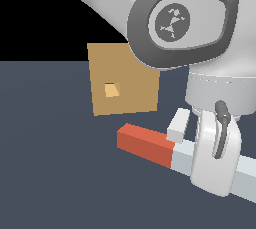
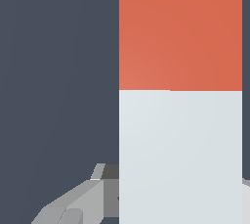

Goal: Insert the peg into the horizontal hole in a box.

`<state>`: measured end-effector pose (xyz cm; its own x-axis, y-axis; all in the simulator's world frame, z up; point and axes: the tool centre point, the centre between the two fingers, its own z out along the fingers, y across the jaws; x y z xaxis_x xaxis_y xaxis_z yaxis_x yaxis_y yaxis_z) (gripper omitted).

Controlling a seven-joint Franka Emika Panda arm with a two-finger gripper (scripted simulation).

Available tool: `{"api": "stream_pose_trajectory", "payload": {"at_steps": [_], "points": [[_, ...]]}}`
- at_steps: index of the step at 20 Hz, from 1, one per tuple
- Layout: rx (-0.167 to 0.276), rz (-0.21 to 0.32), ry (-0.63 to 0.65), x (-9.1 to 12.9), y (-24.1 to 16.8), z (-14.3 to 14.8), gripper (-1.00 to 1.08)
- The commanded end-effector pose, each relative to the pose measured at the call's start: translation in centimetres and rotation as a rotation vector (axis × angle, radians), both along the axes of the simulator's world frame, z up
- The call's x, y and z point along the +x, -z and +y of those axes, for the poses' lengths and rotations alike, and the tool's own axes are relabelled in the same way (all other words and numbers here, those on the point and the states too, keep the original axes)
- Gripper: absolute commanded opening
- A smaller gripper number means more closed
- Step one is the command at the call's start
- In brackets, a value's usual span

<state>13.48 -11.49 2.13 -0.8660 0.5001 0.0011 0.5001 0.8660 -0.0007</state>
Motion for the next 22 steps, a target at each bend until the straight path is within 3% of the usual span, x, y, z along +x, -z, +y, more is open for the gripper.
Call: {"api": "stream_pose_trajectory", "payload": {"at_steps": [1,13,22], "points": [[0.000,-0.001,0.000,0.0,-0.1,0.0,-1.00],[0.000,0.000,0.017,-0.4,-0.2,0.0,-1.00],[0.000,0.000,0.100,-2.2,-0.8,0.1,-1.00]]}}
